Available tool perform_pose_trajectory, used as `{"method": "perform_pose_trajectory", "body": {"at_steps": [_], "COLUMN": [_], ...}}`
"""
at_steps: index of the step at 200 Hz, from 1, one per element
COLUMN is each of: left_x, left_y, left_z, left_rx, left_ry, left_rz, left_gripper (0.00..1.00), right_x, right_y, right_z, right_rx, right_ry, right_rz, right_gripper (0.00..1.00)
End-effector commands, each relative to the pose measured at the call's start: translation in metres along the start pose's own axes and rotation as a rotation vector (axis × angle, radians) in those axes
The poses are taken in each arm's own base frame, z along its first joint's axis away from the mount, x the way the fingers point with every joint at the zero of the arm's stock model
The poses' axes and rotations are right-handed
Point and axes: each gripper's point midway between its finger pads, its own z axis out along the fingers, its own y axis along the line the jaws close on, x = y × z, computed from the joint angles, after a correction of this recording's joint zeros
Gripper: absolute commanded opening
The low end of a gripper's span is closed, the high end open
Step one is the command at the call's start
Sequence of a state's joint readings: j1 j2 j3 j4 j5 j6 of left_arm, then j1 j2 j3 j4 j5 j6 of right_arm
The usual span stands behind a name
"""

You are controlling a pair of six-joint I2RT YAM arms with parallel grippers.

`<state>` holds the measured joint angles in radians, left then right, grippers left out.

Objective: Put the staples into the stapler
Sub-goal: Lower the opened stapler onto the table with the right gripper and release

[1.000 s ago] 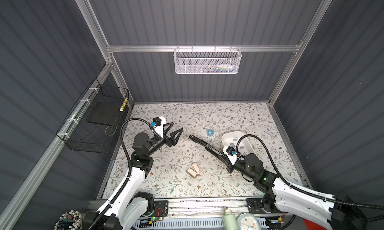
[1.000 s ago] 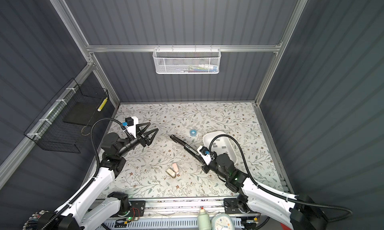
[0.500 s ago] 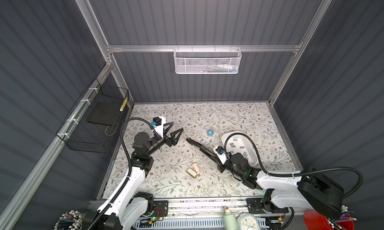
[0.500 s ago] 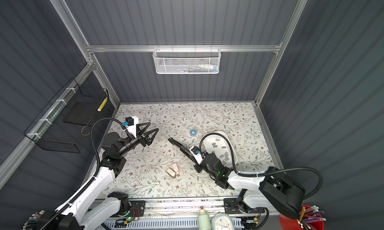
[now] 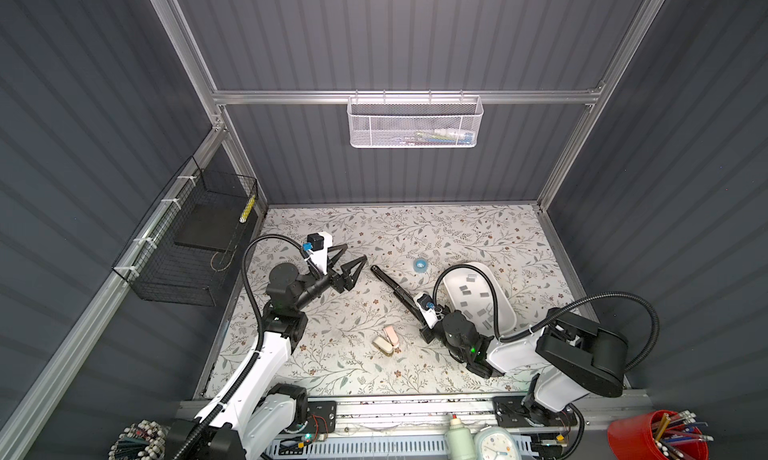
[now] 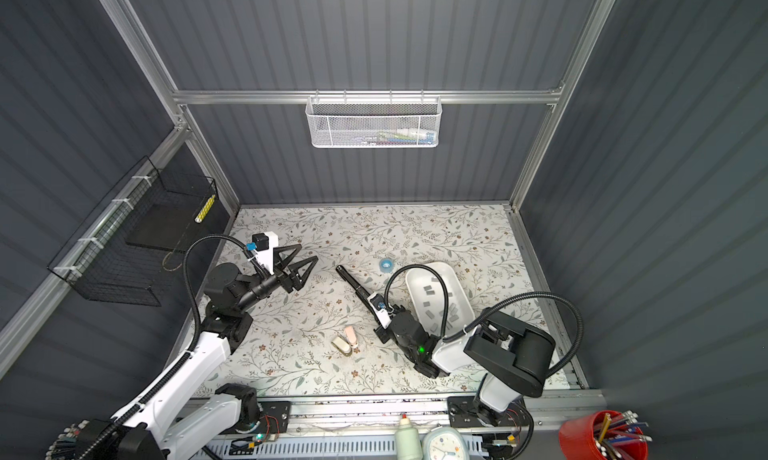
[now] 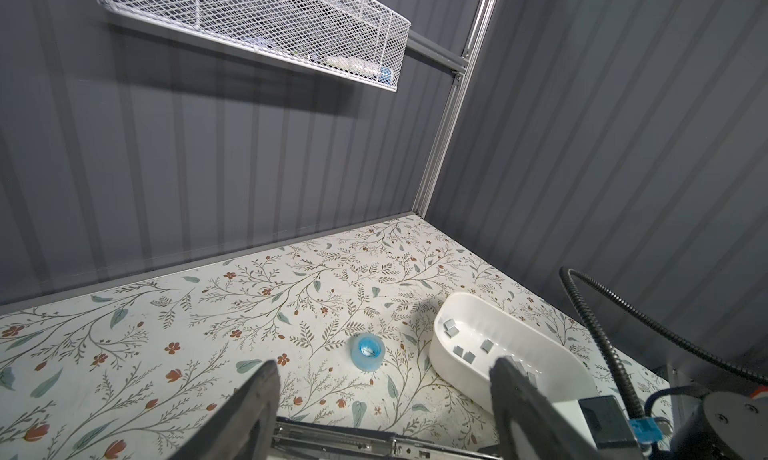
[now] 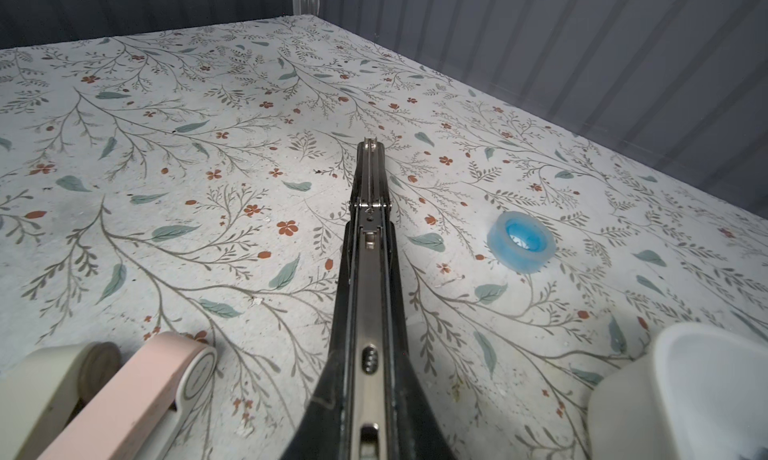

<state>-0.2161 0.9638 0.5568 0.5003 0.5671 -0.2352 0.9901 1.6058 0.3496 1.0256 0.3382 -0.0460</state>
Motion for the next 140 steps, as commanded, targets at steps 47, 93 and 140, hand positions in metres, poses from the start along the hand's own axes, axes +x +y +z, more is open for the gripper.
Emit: {"method": "perform_pose_trajectory", "body": {"at_steps": [47, 93, 140], "left_x": [-0.011, -0.009, -0.006], "left_y": [0.001, 0.007, 0.010], "left_z": [0.005, 0.004, 0.006], "left_rx": [-0.003, -0.036, -0.044], "left_ry": [-0.008, -0.009, 0.001], "left_rz": [0.022, 0.010, 0.003], "left_gripper": [0.80, 0.80, 0.81], "right_x": [-0.011, 0.001, 0.011], "right_y": [-0.037, -0.034, -0.028], "right_z": [0.021, 0.031, 0.039], "right_rx": [0.115, 0.096, 0.076], "right_ry": [0.012, 0.072, 0.107], "right_rz": [0.177, 0.166, 0.166], "right_gripper": [0.13, 0.19, 0.19]}}
